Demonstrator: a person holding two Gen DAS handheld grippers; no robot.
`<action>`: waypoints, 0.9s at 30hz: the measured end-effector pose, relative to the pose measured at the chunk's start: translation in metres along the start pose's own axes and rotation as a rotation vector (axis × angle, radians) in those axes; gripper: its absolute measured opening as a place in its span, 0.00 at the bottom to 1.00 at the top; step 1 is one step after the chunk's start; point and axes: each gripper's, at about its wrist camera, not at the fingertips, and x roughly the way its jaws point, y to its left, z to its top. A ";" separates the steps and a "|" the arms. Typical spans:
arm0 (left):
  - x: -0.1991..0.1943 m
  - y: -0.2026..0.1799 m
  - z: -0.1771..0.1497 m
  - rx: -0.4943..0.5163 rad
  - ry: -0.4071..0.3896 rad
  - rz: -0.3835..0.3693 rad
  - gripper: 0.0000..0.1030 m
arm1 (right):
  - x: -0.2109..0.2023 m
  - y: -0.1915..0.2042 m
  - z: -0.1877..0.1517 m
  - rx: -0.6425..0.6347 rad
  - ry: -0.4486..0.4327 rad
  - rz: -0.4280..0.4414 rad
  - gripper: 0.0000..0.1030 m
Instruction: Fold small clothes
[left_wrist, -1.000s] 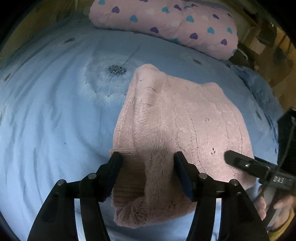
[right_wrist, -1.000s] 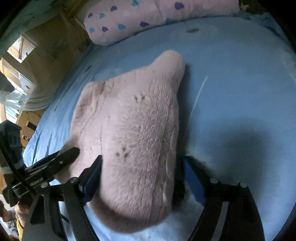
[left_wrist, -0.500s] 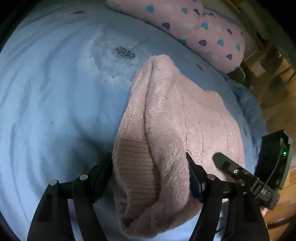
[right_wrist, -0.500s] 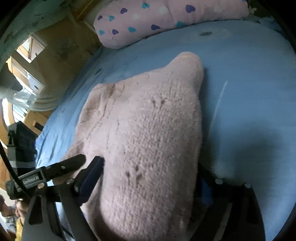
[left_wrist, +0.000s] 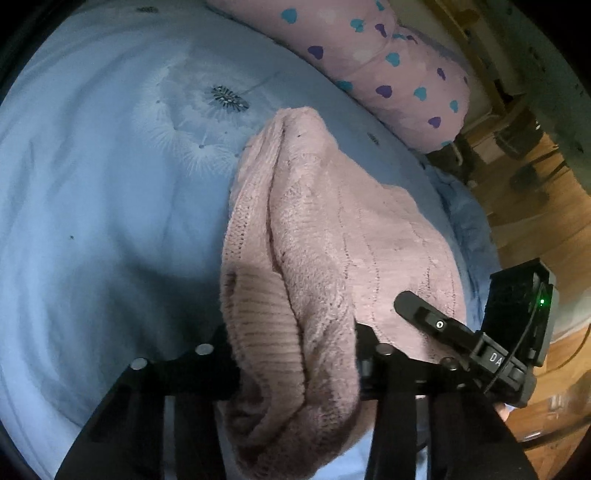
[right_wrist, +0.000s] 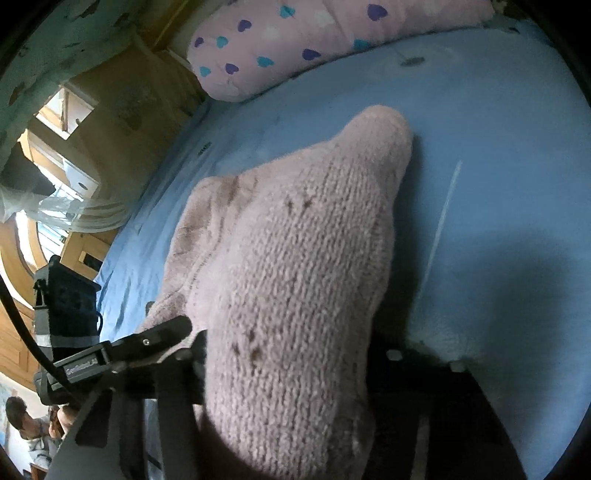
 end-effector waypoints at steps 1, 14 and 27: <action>-0.001 -0.001 0.000 0.005 -0.001 -0.006 0.31 | -0.002 0.004 0.001 -0.010 -0.005 0.003 0.50; -0.045 -0.057 -0.011 0.044 -0.057 -0.169 0.27 | -0.090 0.044 0.011 -0.009 -0.073 0.099 0.45; -0.026 -0.153 -0.114 0.174 0.051 -0.154 0.27 | -0.210 -0.015 -0.073 -0.005 -0.045 -0.028 0.46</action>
